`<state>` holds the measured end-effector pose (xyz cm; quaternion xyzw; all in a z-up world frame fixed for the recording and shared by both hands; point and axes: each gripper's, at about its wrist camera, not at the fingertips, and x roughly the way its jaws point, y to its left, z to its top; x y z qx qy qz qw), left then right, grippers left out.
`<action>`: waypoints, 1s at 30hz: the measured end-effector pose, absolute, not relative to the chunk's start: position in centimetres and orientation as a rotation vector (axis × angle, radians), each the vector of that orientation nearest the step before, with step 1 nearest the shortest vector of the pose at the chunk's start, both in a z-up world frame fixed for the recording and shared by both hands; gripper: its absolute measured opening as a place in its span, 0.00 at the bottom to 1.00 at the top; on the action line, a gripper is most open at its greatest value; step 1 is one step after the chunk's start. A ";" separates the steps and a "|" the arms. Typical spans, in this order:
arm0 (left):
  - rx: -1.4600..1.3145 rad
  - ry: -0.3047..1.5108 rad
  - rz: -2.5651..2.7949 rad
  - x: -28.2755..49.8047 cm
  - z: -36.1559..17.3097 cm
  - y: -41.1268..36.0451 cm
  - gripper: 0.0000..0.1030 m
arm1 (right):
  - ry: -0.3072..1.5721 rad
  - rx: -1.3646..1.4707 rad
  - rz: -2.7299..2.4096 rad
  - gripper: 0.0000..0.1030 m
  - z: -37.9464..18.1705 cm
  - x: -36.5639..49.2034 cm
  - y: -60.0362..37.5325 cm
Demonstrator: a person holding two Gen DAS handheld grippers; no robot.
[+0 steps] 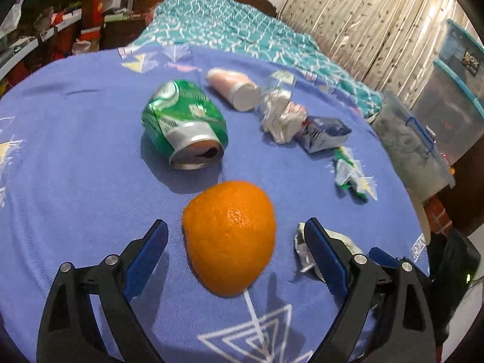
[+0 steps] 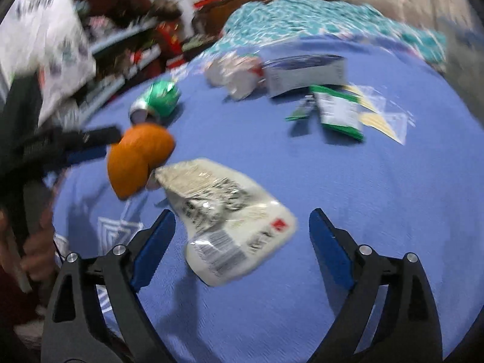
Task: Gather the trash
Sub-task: 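Grasp the silver snack wrapper with the right tool while the left tool holds the orange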
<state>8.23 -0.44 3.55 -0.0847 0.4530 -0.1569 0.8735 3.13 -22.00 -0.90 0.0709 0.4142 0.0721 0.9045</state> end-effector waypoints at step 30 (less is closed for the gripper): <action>-0.364 0.945 -0.786 4.2 3.3 -3.3 0.40 | 0.834 0.683 0.169 0.39 -1.6 -1.6 -31.7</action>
